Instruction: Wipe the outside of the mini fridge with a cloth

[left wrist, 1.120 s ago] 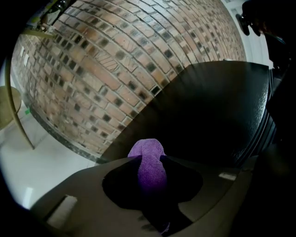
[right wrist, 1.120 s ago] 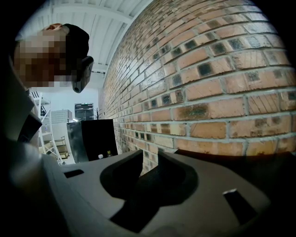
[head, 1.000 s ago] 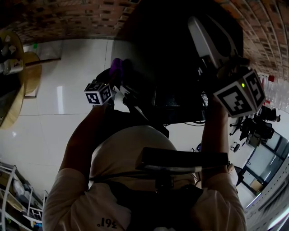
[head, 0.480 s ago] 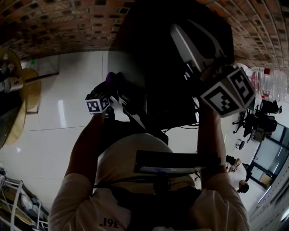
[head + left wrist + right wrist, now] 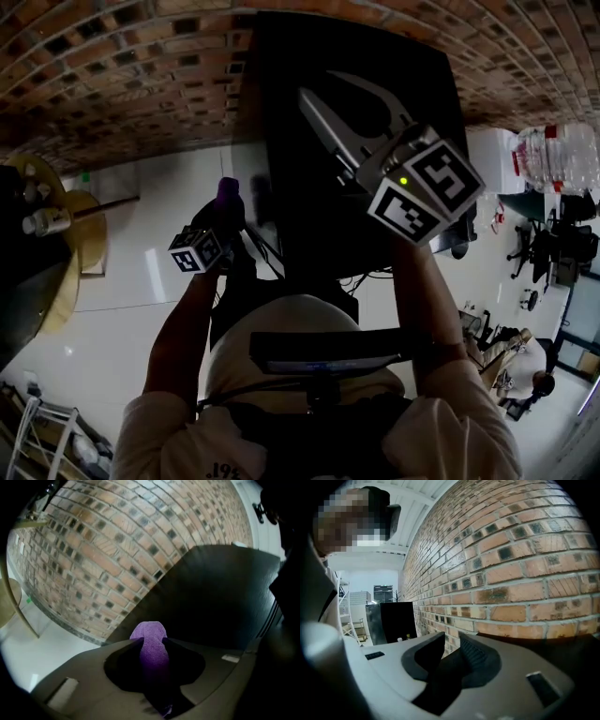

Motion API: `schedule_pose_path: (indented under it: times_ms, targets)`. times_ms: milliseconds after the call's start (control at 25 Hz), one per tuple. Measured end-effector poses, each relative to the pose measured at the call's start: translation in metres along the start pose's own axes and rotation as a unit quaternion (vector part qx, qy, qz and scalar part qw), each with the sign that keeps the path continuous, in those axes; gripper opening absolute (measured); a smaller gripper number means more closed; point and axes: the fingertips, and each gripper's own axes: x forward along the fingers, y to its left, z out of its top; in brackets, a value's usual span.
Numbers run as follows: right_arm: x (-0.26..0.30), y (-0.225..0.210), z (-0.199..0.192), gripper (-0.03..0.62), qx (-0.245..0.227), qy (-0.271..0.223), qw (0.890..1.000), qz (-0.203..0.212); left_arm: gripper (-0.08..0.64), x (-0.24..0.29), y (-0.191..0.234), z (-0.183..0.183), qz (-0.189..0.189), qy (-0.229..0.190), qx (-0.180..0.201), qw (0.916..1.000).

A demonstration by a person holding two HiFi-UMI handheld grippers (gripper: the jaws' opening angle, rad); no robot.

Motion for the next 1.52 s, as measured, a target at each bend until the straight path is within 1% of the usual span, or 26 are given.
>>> schedule_pose_path:
  times_ms: [80,120,280,440,640,800,960,1120,1280,1520]
  targets:
    - [0.001,0.001,0.0,0.094,-0.001,-0.002,1.0,0.0,0.103,-0.015,-0.022,0.03,-0.018,-0.03,-0.001,0.9994]
    - [0.001,0.001,-0.001,0.094,-0.002,-0.001,1.0,0.002,0.103,-0.023,-0.031,0.042,-0.022,-0.041,0.004,0.9989]
    - [-0.001,0.005,-0.004,0.094,-0.004,0.006,1.0,0.011,0.103,-0.052,-0.061,0.083,-0.022,-0.078,0.043,0.9958]
    - [-0.007,0.007,-0.007,0.094,-0.007,0.009,1.0,0.02,0.103,-0.073,-0.091,0.114,-0.014,-0.105,0.059,0.9926]
    - [-0.023,0.006,-0.009,0.094,-0.011,0.013,1.0,0.016,0.103,-0.097,-0.132,0.142,-0.011,-0.127,0.067,0.9896]
    - [-0.036,0.001,-0.001,0.094,-0.018,0.006,1.0,0.005,0.103,-0.113,-0.158,0.171,-0.011,-0.144,0.093,0.9852]
    - [-0.052,-0.012,0.006,0.094,-0.025,0.001,1.0,-0.016,0.103,-0.133,-0.197,0.203,-0.013,-0.162,0.11,0.9806]
    - [-0.07,-0.029,0.003,0.094,-0.021,-0.001,0.999,-0.033,0.103,-0.145,-0.225,0.232,-0.015,-0.181,0.137,0.9738]
    - [-0.085,-0.044,-0.001,0.094,-0.019,0.0,0.999,-0.042,0.104,-0.149,-0.258,0.249,-0.025,-0.185,0.156,0.9699]
    - [-0.103,-0.057,-0.007,0.094,-0.015,0.005,0.999,-0.051,0.104,-0.146,-0.311,0.256,-0.058,-0.178,0.176,0.9664]
